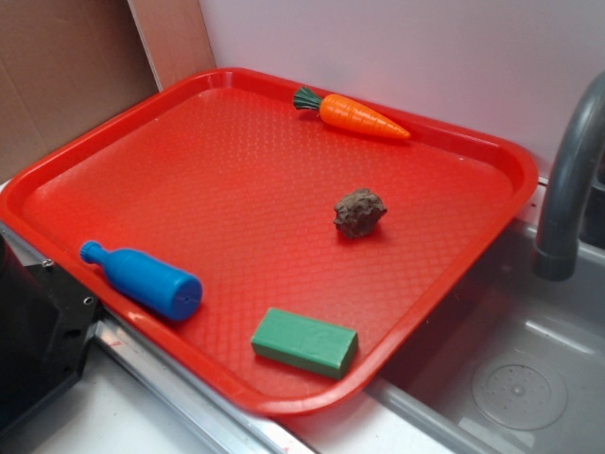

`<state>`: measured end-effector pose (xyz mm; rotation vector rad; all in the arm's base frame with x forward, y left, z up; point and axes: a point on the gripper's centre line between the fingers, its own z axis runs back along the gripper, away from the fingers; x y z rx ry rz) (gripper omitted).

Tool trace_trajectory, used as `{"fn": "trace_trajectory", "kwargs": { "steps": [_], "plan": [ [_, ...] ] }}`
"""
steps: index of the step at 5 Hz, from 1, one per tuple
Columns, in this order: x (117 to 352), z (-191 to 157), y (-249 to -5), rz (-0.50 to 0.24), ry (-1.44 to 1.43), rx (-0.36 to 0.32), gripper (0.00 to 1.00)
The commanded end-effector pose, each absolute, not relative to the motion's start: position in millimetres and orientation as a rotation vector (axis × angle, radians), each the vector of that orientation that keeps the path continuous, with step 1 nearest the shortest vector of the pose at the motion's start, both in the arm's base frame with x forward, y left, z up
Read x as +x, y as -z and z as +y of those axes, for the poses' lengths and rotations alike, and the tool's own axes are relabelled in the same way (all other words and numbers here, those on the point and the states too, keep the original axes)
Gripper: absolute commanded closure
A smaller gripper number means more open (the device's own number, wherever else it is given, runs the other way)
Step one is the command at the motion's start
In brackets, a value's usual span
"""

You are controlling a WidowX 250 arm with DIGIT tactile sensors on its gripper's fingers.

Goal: Grab the rock.

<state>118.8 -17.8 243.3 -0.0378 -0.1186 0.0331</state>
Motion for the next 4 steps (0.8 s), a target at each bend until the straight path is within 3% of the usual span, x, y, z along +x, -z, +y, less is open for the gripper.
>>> {"fn": "trace_trajectory", "kwargs": {
  "steps": [1, 2, 3, 4],
  "plan": [
    [119, -18, -243, -0.119, -0.033, -0.038, 0.00],
    [159, -45, -193, -0.069, 0.105, 0.040, 0.00],
    [181, -62, -163, -0.101, 0.190, 0.051, 0.00],
    [204, -85, -133, -0.081, 0.358, 0.001, 0.00]
  ]
}}
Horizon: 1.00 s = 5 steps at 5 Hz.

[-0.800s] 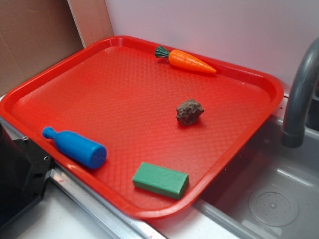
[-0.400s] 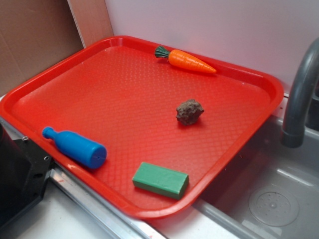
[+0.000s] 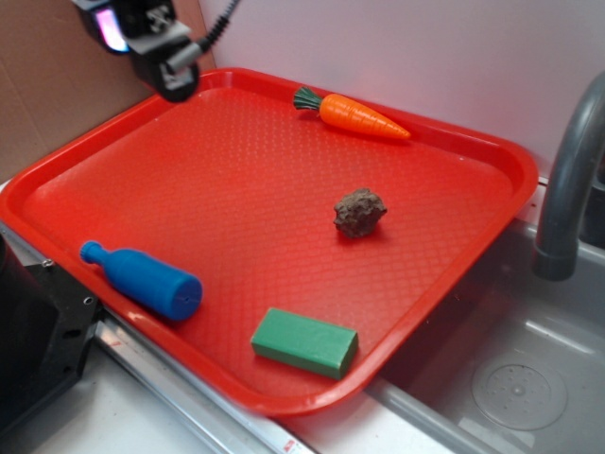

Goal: Grab the rock.

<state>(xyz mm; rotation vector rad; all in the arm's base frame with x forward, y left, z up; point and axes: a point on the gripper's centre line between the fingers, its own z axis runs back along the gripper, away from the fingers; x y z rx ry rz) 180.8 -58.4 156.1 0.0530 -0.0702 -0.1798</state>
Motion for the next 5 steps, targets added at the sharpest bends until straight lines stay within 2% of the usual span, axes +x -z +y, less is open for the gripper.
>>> {"fn": "trace_trajectory", "kwargs": {
  "steps": [1, 2, 3, 4, 5],
  "plan": [
    [227, -99, -115, -0.064, 0.467, 0.017, 0.00],
    [245, -114, -102, -0.052, 0.546, -0.005, 0.00],
    [257, -137, -83, -0.123, 0.687, -0.068, 0.00],
    [261, -145, -67, -0.108, 0.721, -0.009, 0.00],
    [252, -146, -55, -0.085, 0.746, -0.007, 0.00]
  ]
}}
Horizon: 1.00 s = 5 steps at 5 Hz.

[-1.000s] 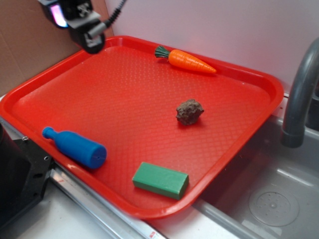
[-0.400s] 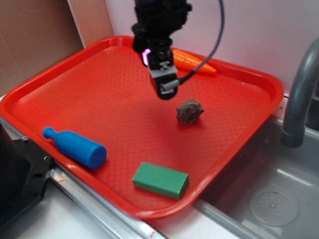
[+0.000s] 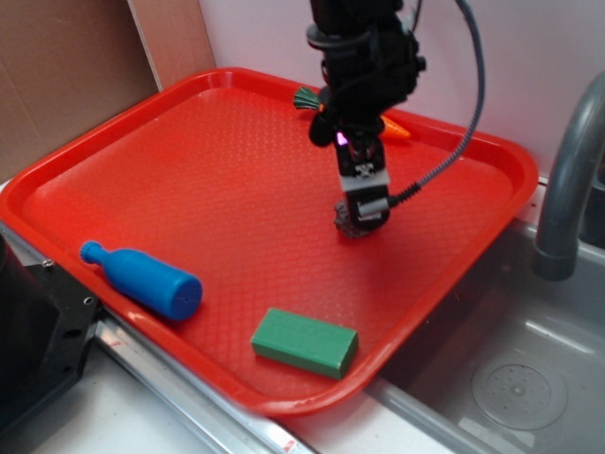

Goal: Grab the rock.

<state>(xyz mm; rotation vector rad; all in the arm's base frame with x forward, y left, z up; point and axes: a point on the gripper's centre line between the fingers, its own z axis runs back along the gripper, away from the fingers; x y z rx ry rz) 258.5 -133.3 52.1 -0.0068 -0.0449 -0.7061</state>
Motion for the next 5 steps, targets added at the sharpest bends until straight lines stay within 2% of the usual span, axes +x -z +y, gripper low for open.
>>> {"fn": "trace_trajectory", "kwargs": {
  "steps": [1, 3, 5],
  "plan": [
    [250, -134, -38, -0.058, 0.715, 0.005, 0.00],
    [257, -116, -44, -0.080, 0.669, 0.004, 0.00],
    [257, -119, -32, -0.057, 0.700, -0.025, 0.00]
  ]
}}
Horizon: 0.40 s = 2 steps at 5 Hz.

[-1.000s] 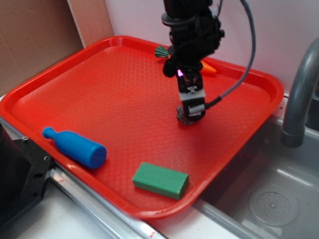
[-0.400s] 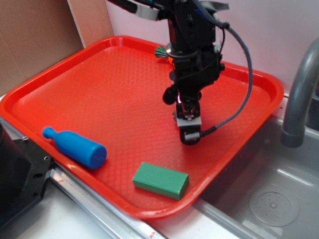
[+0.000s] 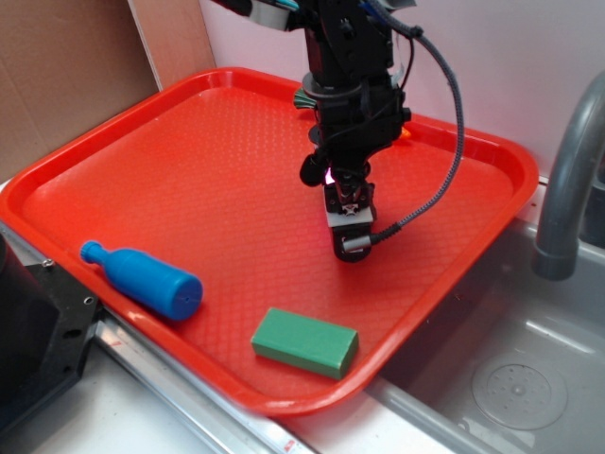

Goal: Grab the rock.

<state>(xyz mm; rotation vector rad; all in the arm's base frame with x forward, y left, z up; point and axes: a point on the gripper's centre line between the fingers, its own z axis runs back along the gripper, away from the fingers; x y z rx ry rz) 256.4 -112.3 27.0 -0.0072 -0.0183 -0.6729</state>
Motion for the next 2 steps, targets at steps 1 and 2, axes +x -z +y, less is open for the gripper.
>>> {"fn": "trace_trajectory", "kwargs": {
  "steps": [1, 2],
  "plan": [
    [254.1, -132.6, -28.5, -0.059, 0.770, -0.056, 0.00],
    [250.7, -139.1, -24.1, -0.043, 0.785, -0.045, 0.00]
  ]
}}
